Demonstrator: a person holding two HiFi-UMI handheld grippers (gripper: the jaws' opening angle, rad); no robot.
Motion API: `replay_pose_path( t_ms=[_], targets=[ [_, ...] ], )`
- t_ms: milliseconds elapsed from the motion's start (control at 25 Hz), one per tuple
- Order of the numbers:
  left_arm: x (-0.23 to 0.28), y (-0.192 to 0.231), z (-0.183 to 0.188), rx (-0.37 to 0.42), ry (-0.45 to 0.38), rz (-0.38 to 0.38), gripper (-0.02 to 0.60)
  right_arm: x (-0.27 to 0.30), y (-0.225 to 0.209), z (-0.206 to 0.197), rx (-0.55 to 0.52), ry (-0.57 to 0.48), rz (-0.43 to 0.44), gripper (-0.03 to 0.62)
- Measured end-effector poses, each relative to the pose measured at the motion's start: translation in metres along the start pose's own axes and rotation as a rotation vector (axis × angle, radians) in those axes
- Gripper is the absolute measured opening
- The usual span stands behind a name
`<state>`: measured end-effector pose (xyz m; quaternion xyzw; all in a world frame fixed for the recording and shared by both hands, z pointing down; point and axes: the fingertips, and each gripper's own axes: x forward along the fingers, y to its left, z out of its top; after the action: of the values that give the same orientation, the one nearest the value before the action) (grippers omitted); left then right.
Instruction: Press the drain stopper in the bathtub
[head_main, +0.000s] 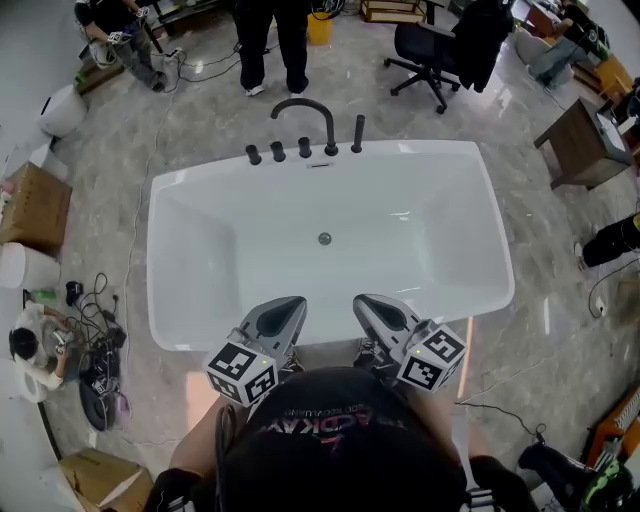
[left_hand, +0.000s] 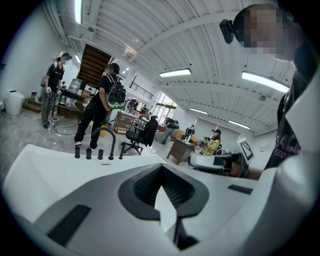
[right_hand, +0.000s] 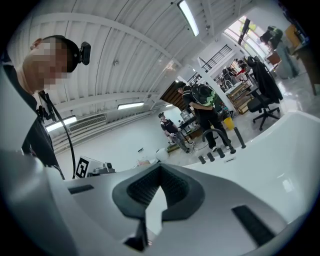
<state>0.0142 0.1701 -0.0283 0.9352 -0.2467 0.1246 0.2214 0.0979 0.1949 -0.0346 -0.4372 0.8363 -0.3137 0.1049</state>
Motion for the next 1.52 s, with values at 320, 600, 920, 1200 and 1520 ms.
replay_pose_path(
  t_ms=[320, 600, 920, 1200, 1520],
  targets=[
    [-0.001, 0.0, -0.013, -0.034, 0.057, 0.018, 0.006, 0.002, -0.007, -0.01, 0.06, 0.023, -0.009, 0.011],
    [-0.001, 0.007, -0.038, -0.061, 0.143, 0.061, 0.006, 0.009, -0.033, -0.023, 0.067, 0.08, -0.025, 0.011],
    [0.008, 0.019, -0.065, -0.073, 0.181, 0.113, 0.006, 0.027, -0.063, -0.024, 0.097, 0.139, 0.012, 0.012],
    [-0.002, 0.048, -0.093, -0.117, 0.182, 0.147, 0.006, 0.072, -0.084, -0.042, 0.007, 0.245, -0.001, 0.012],
    [0.001, 0.092, -0.111, 0.076, 0.158, 0.19, 0.006, 0.115, -0.13, -0.08, -0.198, 0.34, -0.06, 0.012]
  ],
)
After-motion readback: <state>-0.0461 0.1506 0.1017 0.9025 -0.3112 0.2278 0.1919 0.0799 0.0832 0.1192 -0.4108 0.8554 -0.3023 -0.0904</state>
